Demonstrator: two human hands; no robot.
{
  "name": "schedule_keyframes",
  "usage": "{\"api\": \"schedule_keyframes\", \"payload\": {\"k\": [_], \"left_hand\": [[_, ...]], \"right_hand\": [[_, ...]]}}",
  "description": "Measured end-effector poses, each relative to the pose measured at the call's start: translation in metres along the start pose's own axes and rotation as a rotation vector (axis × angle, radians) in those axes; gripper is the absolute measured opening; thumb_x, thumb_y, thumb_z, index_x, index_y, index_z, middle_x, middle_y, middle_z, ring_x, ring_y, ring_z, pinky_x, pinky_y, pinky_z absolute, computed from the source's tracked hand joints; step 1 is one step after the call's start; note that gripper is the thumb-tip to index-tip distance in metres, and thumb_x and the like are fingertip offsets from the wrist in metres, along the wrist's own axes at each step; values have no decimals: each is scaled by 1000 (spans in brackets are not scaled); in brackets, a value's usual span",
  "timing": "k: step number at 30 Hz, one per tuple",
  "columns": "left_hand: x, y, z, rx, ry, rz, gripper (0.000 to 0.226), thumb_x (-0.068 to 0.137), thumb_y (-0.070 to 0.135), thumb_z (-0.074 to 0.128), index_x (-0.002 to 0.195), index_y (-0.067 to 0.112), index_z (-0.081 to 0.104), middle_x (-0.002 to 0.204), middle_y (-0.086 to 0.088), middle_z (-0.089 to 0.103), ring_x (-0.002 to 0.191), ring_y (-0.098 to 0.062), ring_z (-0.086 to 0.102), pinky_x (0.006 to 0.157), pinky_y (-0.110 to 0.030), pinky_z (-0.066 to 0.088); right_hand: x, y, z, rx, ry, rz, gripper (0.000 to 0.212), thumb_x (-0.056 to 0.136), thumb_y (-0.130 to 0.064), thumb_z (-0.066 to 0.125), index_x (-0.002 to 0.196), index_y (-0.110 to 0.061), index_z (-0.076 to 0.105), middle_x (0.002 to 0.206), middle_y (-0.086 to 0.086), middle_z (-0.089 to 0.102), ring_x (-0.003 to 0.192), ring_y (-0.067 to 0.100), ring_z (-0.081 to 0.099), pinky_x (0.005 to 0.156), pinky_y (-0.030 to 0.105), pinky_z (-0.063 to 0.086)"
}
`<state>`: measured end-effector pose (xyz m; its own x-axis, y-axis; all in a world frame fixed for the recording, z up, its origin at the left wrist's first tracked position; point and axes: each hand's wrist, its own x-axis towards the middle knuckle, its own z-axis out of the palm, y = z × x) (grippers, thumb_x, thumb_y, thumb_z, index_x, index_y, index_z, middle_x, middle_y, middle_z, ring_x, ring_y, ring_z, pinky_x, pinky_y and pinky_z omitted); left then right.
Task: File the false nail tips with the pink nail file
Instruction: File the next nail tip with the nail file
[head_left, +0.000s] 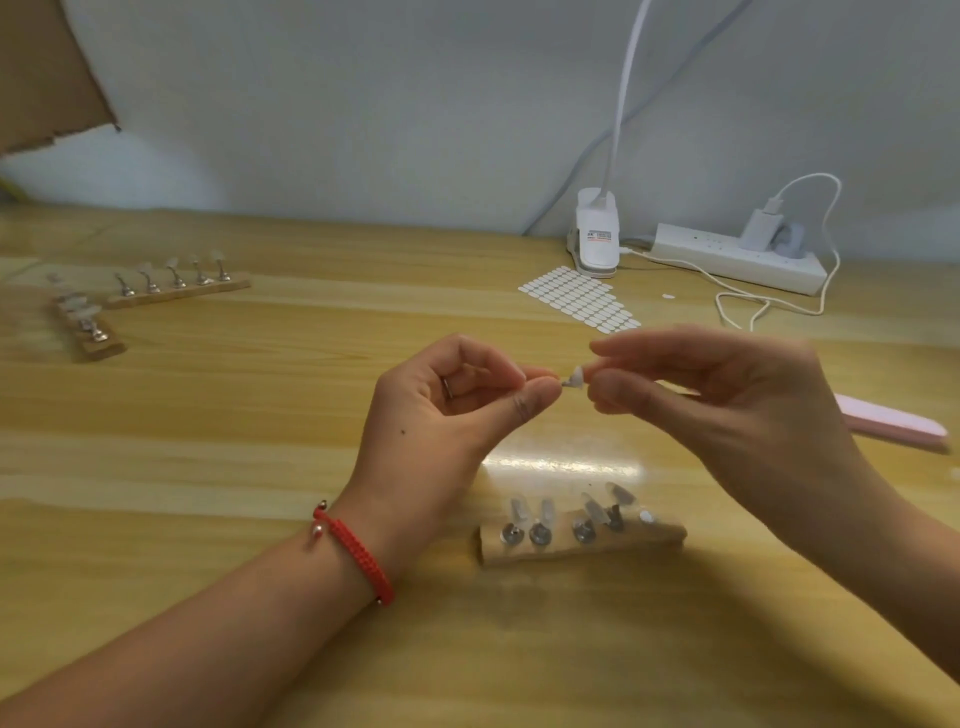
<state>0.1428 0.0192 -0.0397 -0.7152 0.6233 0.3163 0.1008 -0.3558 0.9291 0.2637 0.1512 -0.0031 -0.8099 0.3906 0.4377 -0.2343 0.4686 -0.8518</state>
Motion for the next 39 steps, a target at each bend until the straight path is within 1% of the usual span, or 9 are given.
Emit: {"api": "schedule_keyframes", "payload": {"k": [4, 7, 11, 15, 21, 26, 29, 32, 39], "left_hand": [[-2, 5, 4, -10, -14, 11, 19, 62, 12, 76, 69, 13, 58, 81, -3, 76, 79, -13, 73, 69, -14, 52], [-5, 8, 7, -8, -50, 36, 19, 62, 11, 75, 68, 13, 58, 81, -5, 76, 79, -14, 73, 69, -15, 53], [-7, 11, 8, 34, -86, 47, 18, 61, 16, 77, 66, 17, 59, 80, -6, 76, 78, -16, 73, 69, -18, 54], [-9, 12, 7, 198, -140, 123, 18, 61, 25, 78, 67, 23, 61, 79, -1, 76, 80, -17, 73, 75, -33, 58], [-14, 14, 10, 336, -249, 202, 18, 68, 25, 81, 72, 23, 64, 81, 5, 75, 81, -13, 72, 78, -38, 53], [-15, 15, 11, 371, -183, 267, 17, 69, 29, 79, 72, 26, 63, 82, 9, 75, 83, -15, 72, 79, -42, 53], [-14, 16, 11, 429, -160, 322, 16, 72, 29, 77, 73, 27, 62, 83, 14, 74, 84, -16, 71, 75, -34, 49], [-13, 17, 10, 452, -150, 343, 17, 72, 30, 77, 72, 25, 61, 82, 17, 74, 76, -14, 68, 67, -19, 41], [-14, 19, 11, 458, -198, 357, 16, 72, 29, 77, 72, 26, 62, 83, 19, 74, 66, -12, 61, 62, -15, 39]], "right_hand": [[5, 1, -5, 248, -84, 311, 34, 55, -34, 78, 85, -19, 80, 84, 6, 77, 76, 17, 74, 65, 21, 58], [6, 2, -5, 337, -189, 426, 29, 55, -32, 80, 81, -21, 80, 80, 6, 75, 72, 15, 73, 65, 23, 58], [7, 2, -10, 435, -238, 454, 17, 54, -23, 79, 69, -16, 80, 67, 4, 72, 61, 11, 70, 60, 19, 57], [9, 0, -21, 396, -375, 494, 15, 54, -19, 78, 68, -13, 79, 65, 7, 71, 59, 13, 69, 59, 19, 56], [12, -9, -39, 174, -572, 371, 12, 60, -16, 81, 72, -17, 80, 72, 9, 75, 66, 16, 72, 64, 19, 56], [9, -1, -40, 234, -542, 394, 20, 68, -12, 82, 85, -17, 72, 87, 13, 75, 81, 22, 73, 71, 24, 58], [8, 1, -36, 340, -606, 462, 36, 76, -16, 72, 109, -14, 56, 103, 17, 74, 97, 28, 72, 81, 32, 59], [7, -2, -34, 393, -627, 471, 43, 80, -16, 69, 119, -15, 52, 104, 19, 74, 98, 31, 72, 84, 32, 58], [-3, -5, -29, 410, -520, 426, 31, 76, -15, 77, 98, -30, 60, 95, 15, 73, 91, 29, 71, 86, 38, 58]]}}
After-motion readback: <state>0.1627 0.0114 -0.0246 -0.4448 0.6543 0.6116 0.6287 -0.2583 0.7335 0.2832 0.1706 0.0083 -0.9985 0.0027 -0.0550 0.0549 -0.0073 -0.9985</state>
